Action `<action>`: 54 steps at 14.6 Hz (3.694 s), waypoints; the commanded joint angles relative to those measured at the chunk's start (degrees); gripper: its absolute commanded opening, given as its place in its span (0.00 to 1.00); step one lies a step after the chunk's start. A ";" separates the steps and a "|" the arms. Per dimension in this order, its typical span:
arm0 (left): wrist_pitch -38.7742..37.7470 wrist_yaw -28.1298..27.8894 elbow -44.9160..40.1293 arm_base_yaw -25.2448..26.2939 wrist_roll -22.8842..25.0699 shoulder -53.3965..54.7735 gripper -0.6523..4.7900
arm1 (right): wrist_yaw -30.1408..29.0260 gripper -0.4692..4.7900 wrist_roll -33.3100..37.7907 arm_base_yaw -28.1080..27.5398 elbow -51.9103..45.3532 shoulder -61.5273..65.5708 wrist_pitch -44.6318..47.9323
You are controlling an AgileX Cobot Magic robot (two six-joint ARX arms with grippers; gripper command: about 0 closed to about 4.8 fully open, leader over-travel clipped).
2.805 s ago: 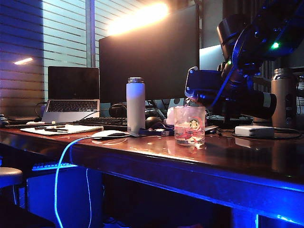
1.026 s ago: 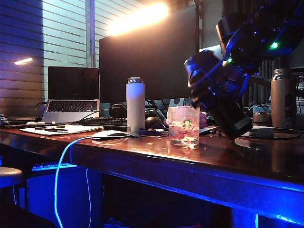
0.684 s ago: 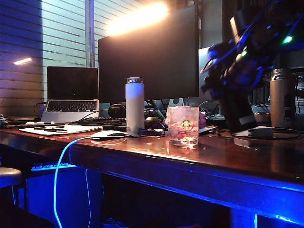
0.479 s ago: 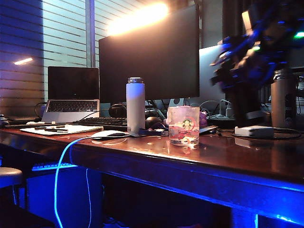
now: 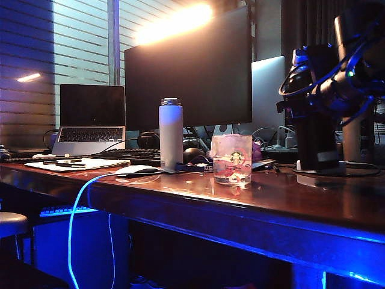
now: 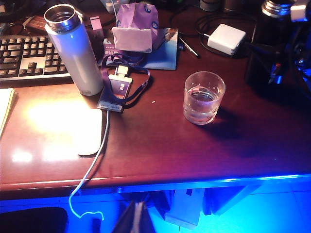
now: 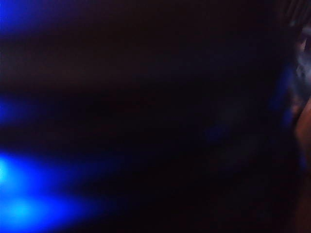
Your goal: Pick up the black thermos, pour a little water from inside into the glass cup, then place the black thermos back on the table.
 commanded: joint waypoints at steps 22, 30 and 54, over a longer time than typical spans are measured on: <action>0.39 0.26 0.17 -0.02 0.07 -0.20 0.11 | -6.29 1.00 4.50 -2.12 -1.95 0.98 4.35; 0.39 0.26 0.17 -0.02 0.04 -0.20 0.11 | -6.40 1.00 3.19 -2.12 -4.83 -5.11 4.28; 0.39 0.26 0.17 -0.02 0.04 -0.17 0.11 | -7.15 0.69 0.28 -2.08 -6.14 -34.93 -19.58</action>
